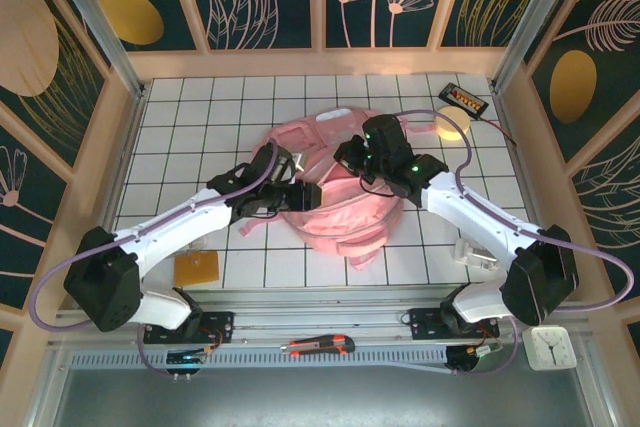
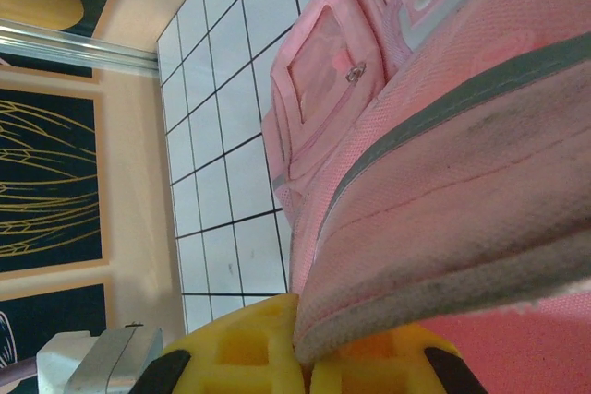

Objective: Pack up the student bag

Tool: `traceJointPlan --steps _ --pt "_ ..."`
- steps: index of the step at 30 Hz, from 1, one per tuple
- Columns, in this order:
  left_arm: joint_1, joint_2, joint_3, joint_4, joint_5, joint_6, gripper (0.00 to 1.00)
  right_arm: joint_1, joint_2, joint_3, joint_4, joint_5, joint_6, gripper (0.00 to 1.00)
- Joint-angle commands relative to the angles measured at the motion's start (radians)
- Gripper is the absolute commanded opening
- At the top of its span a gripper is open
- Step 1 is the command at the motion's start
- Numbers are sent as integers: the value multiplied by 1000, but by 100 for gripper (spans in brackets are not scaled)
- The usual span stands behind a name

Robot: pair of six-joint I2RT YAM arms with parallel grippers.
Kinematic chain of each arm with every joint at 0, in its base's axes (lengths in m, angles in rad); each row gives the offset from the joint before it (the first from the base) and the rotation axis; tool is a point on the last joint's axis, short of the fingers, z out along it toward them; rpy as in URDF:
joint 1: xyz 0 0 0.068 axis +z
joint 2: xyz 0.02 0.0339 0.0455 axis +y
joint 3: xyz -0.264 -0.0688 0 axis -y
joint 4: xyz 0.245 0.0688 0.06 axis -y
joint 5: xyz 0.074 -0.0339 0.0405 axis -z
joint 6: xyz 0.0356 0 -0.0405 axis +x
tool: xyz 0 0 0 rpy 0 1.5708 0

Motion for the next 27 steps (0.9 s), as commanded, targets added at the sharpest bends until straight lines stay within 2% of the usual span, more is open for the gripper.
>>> traceJointPlan --steps 1,9,13,21,27 --pt "-7 31 28 33 7 -3 39 -3 -61 38 116 7 -14 0" --pt "-8 77 64 69 16 -21 21 -12 -65 24 122 -5 -11 0" --pt "-8 71 58 67 1 -27 1 -11 -68 17 121 -5 -12 0" --pt "-7 -14 19 27 -34 -70 0 -18 -103 0 74 74 -28 0" --pt "4 -148 -114 -9 -41 -119 0 -62 -118 -15 61 103 -57 0"
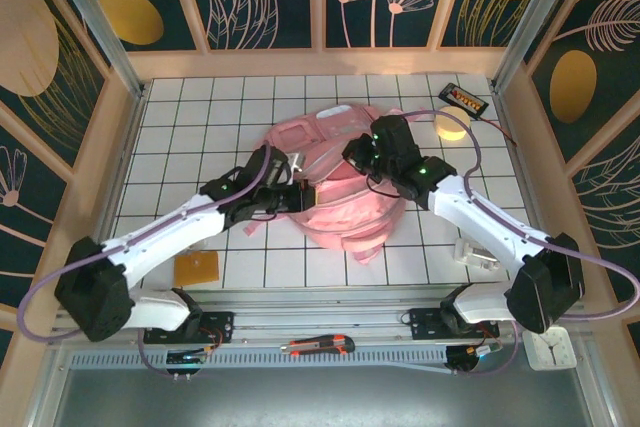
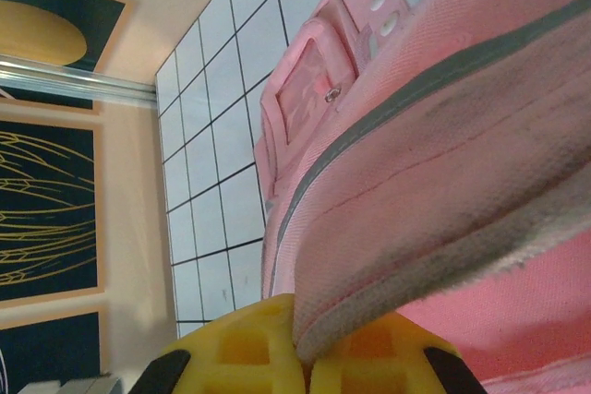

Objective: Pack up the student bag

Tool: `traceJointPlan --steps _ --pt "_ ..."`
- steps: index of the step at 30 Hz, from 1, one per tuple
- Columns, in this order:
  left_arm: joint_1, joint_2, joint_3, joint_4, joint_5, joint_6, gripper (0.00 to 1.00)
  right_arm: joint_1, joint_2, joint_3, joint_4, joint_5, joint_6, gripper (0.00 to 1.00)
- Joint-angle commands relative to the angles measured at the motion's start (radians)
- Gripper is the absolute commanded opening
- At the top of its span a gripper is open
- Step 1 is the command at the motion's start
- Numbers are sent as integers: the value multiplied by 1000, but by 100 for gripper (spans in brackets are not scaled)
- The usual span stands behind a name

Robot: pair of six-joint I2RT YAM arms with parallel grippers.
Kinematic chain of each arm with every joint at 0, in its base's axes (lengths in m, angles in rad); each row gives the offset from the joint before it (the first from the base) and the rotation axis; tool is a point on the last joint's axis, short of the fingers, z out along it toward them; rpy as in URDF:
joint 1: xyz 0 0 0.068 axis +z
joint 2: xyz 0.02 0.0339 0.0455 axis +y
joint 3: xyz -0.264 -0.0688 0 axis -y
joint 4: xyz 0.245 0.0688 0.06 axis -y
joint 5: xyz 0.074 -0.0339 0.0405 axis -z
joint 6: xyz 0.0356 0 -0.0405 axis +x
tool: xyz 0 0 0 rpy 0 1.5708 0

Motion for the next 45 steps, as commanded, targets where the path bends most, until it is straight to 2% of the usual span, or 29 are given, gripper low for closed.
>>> traceJointPlan --steps 1,5,9,16,19,20,21,22,26,29,35,45 --pt "27 -71 -91 -41 -49 -63 0 -38 -71 12 69 49 -47 0" --pt "109 -157 -174 -56 -46 -89 0 -53 -70 30 64 52 -69 0" --pt "189 -202 -190 -91 -51 -54 0 -54 -69 37 64 42 -73 0" --pt "241 -93 -150 -66 -88 36 0 -54 -67 44 72 -13 -78 0" --pt "242 -80 -114 -2 -72 72 0 -58 -70 47 64 -23 -80 0" --pt "242 -92 -111 29 -56 85 9 -59 -70 45 65 -27 -80 0" --pt "241 -112 -116 68 -38 104 26 -59 -69 43 73 -34 -78 0" --pt "241 -134 -126 103 -12 117 30 -59 -65 41 80 -42 -75 0" --pt "236 -170 -155 191 114 153 34 -59 -41 46 102 -75 -63 0" --pt "203 -160 -147 211 144 194 41 -60 -30 50 110 -81 -60 0" --pt "100 -33 -37 101 91 318 46 -65 -17 65 108 -94 -64 0" --pt "95 56 28 2 -35 405 46 -80 -53 42 97 -95 -63 0"
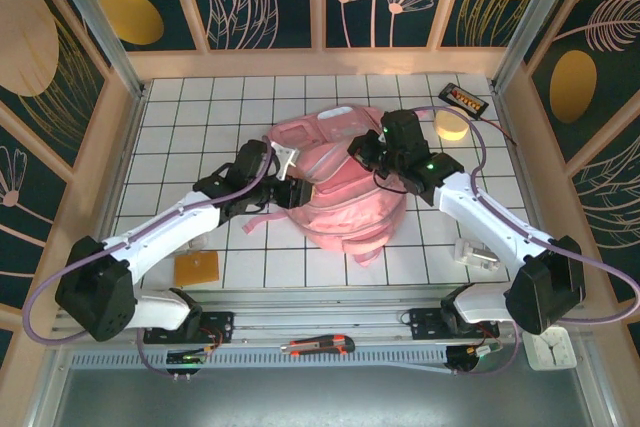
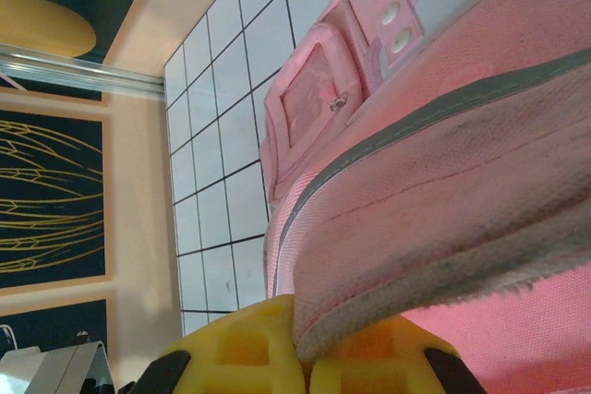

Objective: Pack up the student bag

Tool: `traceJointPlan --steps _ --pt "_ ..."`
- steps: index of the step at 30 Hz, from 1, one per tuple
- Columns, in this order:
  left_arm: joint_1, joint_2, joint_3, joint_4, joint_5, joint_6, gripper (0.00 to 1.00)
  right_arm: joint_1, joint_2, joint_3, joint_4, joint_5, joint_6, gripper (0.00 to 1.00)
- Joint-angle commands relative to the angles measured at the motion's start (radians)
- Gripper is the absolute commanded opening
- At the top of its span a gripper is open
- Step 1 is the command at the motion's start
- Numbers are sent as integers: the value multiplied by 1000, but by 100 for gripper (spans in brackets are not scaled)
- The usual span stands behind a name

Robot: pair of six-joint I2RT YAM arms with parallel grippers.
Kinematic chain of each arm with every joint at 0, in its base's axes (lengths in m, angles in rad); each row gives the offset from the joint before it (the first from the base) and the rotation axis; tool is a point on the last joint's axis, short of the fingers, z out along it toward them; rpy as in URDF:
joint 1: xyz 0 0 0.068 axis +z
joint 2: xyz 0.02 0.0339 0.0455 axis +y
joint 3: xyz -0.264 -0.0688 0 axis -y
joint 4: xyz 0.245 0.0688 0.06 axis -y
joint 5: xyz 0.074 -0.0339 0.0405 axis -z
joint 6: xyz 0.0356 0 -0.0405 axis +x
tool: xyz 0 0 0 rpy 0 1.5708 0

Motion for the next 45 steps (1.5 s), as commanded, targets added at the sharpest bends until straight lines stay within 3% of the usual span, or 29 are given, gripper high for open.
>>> traceJointPlan --steps 1,15,17,23,43,44,45 --pt "2 25 36 -51 -43 63 46 -19 -50 32 105 2 -15 0" --pt "-14 115 87 -87 -39 133 41 -22 -57 23 105 -7 -15 0" --pt "-15 118 84 -92 -38 141 34 -22 -57 22 105 -7 -14 0" --pt "-14 130 85 -127 -52 159 0 -22 -50 22 107 -8 -13 0" --pt "90 138 104 -244 -300 183 0 -60 -62 12 106 -18 -25 0" --pt "91 127 100 -234 -304 183 5 -60 -58 12 116 -31 -23 0" --pt "90 106 89 -215 -308 184 20 -60 -52 11 131 -47 -24 0"
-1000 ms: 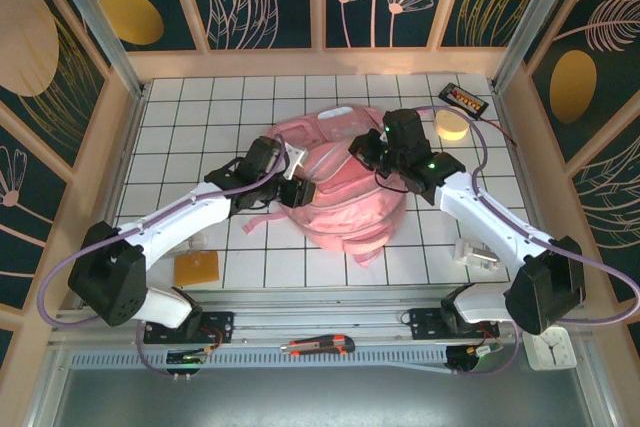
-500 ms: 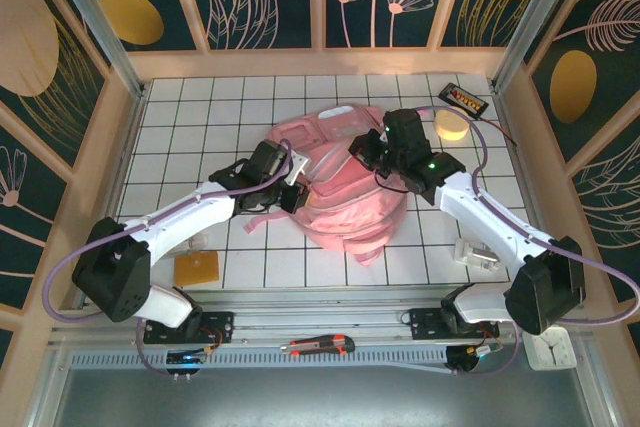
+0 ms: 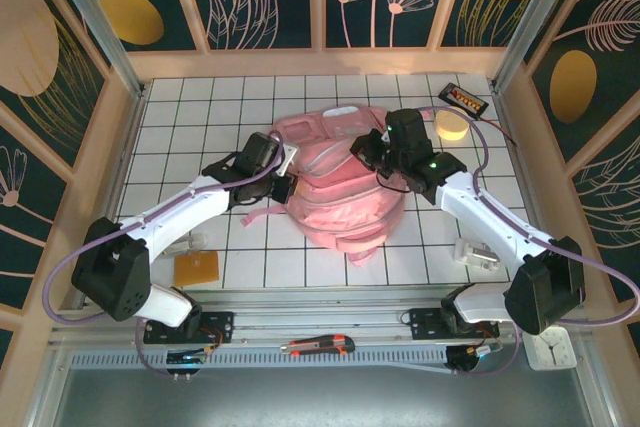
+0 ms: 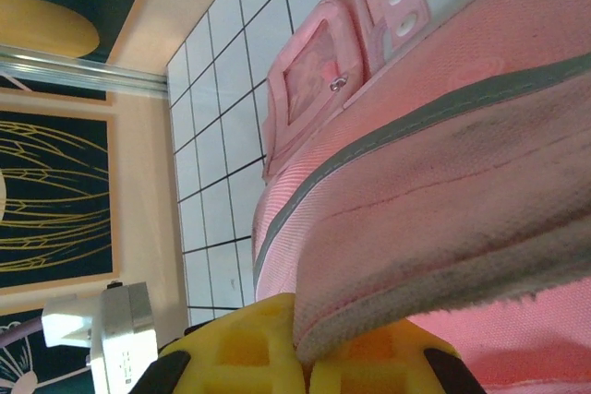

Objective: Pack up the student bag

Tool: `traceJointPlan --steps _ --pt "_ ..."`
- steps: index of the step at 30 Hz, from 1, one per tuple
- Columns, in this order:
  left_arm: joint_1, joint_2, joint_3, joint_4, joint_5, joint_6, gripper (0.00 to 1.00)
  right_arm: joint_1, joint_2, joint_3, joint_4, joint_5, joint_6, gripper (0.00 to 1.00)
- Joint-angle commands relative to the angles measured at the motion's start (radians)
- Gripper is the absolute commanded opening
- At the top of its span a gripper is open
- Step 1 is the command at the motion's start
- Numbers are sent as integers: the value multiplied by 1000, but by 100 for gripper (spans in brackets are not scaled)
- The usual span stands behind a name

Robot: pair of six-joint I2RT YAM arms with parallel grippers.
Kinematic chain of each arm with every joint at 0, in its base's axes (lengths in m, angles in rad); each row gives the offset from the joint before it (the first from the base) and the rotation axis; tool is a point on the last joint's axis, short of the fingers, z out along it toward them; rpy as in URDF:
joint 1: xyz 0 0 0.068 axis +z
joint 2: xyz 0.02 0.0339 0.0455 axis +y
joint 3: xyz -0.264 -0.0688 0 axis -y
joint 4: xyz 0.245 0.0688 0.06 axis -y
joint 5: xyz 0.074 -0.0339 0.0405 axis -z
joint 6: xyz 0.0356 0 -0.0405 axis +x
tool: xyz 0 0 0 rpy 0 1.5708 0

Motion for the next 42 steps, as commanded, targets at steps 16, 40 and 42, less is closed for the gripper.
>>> traceJointPlan --steps 16,40,42 --pt "52 -344 -142 -33 -112 -233 74 -106 -14 -22 47 -106 -154 65" --pt "184 -687 -293 -607 -297 -743 97 236 156 120 23 -342 -389 99" --pt "220 -691 -316 -619 -299 -763 97 257 225 142 53 -382 -417 99"
